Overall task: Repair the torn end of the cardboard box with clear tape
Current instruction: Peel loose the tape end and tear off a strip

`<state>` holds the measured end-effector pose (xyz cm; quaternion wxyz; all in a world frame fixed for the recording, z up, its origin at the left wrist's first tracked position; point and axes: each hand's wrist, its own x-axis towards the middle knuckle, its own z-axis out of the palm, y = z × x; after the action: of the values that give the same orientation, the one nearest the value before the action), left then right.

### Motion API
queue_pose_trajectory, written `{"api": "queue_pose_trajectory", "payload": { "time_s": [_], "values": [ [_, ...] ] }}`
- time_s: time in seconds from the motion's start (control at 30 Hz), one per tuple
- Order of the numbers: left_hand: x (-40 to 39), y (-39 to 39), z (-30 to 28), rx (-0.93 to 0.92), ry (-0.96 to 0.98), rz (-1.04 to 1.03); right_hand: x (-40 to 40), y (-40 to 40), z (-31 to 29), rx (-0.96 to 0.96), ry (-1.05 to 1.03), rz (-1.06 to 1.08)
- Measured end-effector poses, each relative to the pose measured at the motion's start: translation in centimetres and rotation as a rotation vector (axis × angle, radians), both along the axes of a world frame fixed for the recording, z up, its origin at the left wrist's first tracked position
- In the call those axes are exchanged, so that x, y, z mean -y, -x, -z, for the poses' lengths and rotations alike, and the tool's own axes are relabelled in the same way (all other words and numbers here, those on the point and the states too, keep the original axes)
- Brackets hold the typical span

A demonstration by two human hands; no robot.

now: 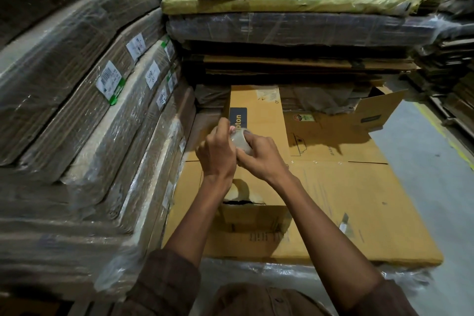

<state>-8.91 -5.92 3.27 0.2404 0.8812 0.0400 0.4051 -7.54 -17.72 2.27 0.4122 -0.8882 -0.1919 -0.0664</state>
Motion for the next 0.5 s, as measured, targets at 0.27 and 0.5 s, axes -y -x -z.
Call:
{"api": "queue_pose_trajectory", "payload": {
  "time_s": [0.27, 0.5],
  "values": [
    [-1.2, -1.0, -0.1, -0.203, 0.673, 0.140, 0.9, -0.2, -0.7, -0.259, -0.069, 0.066],
    [-4.6, -1.2, 1.4, -0.611, 1.400, 0.377, 3.3, -0.2, -1.5, -0.435, -0.060, -0.169]
  ]
}}
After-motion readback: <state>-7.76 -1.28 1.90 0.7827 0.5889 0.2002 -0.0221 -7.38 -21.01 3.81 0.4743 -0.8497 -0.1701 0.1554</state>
